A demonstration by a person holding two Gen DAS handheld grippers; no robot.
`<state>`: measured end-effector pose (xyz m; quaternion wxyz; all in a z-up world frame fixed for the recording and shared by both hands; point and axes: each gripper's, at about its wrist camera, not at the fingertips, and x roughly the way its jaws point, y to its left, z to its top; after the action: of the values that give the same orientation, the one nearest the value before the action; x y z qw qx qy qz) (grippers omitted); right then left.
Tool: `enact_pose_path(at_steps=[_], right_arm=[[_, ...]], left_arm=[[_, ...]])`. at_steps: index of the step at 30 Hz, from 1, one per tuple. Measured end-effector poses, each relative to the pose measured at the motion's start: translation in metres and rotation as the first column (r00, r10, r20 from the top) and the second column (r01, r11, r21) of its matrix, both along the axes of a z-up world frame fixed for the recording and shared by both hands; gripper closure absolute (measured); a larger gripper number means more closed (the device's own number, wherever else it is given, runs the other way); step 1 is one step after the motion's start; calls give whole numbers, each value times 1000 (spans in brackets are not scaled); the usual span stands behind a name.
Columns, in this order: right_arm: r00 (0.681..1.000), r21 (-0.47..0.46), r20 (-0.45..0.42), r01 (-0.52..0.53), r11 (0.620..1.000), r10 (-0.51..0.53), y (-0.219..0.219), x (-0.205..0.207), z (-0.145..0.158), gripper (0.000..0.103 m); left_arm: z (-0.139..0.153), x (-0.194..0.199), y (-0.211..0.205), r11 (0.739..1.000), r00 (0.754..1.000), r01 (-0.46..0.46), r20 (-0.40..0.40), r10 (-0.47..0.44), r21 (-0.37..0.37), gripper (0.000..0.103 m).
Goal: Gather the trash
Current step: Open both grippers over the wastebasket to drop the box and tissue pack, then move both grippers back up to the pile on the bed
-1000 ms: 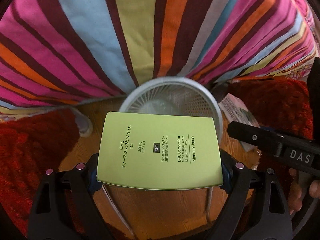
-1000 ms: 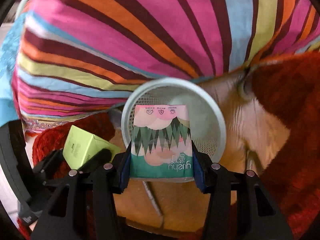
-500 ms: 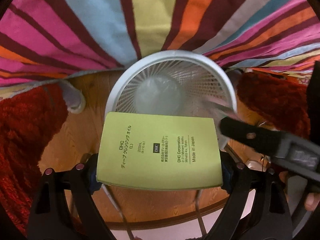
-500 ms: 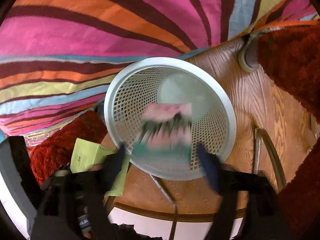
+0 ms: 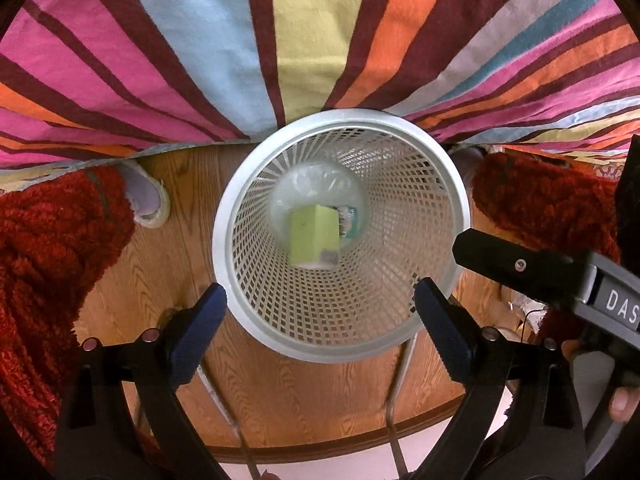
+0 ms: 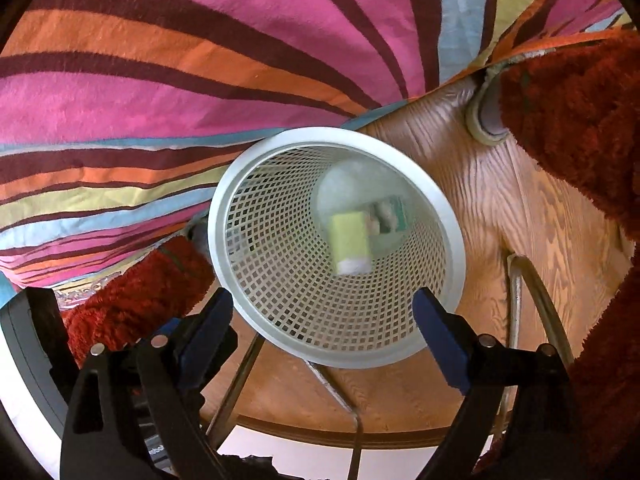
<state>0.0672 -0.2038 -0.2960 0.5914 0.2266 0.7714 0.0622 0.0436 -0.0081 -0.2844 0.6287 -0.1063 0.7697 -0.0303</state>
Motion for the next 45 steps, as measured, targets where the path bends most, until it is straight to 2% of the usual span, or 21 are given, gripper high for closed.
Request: enact_pose_path(at_steps=[6,12,19,23,25,28,29,32,34,37,38,42,45], right_arm=[[1000,-1,16,-2,1000,2,2,-1,4,16],[999,2,52,14,1000,-14,-4,-3,13,16],[991,20,137,11,1000,-14,-7,-7,37,16],[968,33,250,-3,999,-5,-8,-8,65,16],[948,27,317,-17,999,8,-8,-8,82,15],[897,4,442,-32,999,27,-10,-7,112,11],[871,-8,490,-33,999,33,-11,-7,123,8],[801,-33,597,-46,998,57,-14,-6,149,8],[778,-45,624,-55,997,71,-16,-4,159,8],[752,-49,657,-37,998,60,-23,1,171,8],[735,-60,676,-22,998,57,-26,2,177,8],[625,-116,775,-1,993,91,-28,12,208,8],[586,-191,790,-45,980,181,-22,29,227,8]], left_arm=[[7,0,4,1000,999,-9,38,8,14,11],[25,0,4,1000,993,-13,118,10,28,11],[55,-4,9,999,970,-27,241,22,19,11],[82,-6,15,998,936,-46,351,27,46,11],[98,-6,17,997,913,-50,408,20,63,11],[115,-8,18,994,881,-54,474,3,95,11],[121,-8,19,993,869,-59,495,1,102,11],[137,-6,27,993,838,-80,546,20,86,11],[148,-5,32,993,816,-98,576,40,70,11],[166,-3,37,989,779,-112,626,27,97,11],[172,-2,37,988,766,-111,643,13,112,11],[191,7,41,985,732,-115,681,-4,130,11],[201,21,42,984,713,-128,701,5,124,11]])
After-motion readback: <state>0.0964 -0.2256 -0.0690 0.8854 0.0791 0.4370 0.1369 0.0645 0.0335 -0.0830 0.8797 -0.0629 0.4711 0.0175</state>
